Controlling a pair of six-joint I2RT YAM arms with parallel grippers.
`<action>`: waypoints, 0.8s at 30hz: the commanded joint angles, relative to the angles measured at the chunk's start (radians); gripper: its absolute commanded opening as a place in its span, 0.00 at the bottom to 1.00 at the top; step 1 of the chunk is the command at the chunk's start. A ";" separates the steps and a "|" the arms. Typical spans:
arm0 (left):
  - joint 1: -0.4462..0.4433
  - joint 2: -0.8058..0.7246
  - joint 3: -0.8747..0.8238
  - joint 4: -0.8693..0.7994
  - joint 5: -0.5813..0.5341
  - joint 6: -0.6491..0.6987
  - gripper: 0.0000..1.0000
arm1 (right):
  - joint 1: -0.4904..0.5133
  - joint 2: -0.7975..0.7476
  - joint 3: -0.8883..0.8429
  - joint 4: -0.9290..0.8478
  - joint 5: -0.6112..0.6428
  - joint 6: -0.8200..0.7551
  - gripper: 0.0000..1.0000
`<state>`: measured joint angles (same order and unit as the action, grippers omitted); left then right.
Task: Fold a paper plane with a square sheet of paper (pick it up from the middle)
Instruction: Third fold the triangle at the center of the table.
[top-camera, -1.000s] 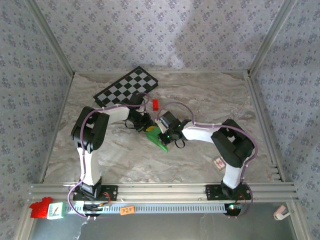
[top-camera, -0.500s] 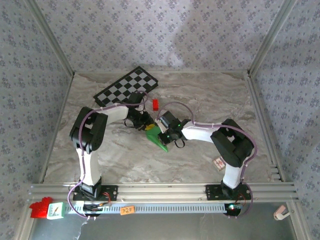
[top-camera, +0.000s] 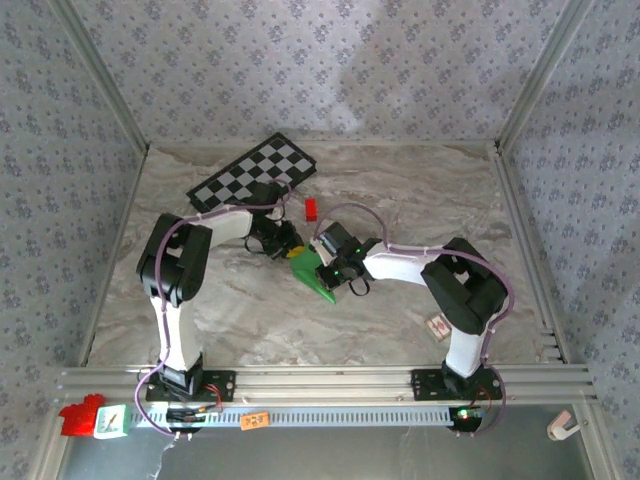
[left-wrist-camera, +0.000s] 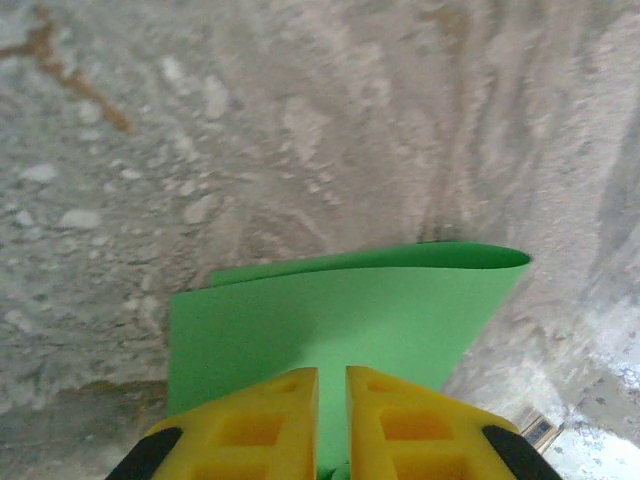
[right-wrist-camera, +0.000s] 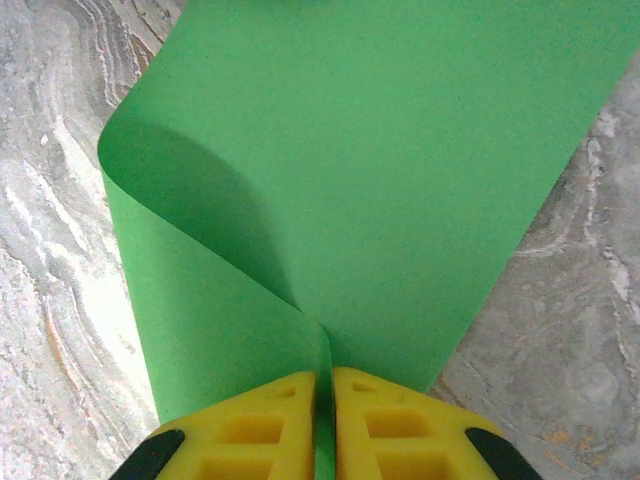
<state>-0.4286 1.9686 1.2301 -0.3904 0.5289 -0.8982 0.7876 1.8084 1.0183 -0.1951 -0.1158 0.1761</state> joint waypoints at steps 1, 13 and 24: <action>-0.011 0.031 0.020 -0.062 -0.017 0.041 0.14 | 0.002 0.012 0.015 -0.028 0.002 0.006 0.13; -0.019 0.070 0.050 -0.122 -0.032 0.100 0.11 | 0.001 0.024 0.031 -0.038 0.019 0.000 0.13; -0.027 0.084 0.070 -0.141 -0.034 0.120 0.10 | 0.002 0.032 0.035 -0.041 0.015 0.000 0.13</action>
<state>-0.4397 2.0129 1.2930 -0.4763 0.5072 -0.8001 0.7879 1.8145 1.0325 -0.2111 -0.1146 0.1757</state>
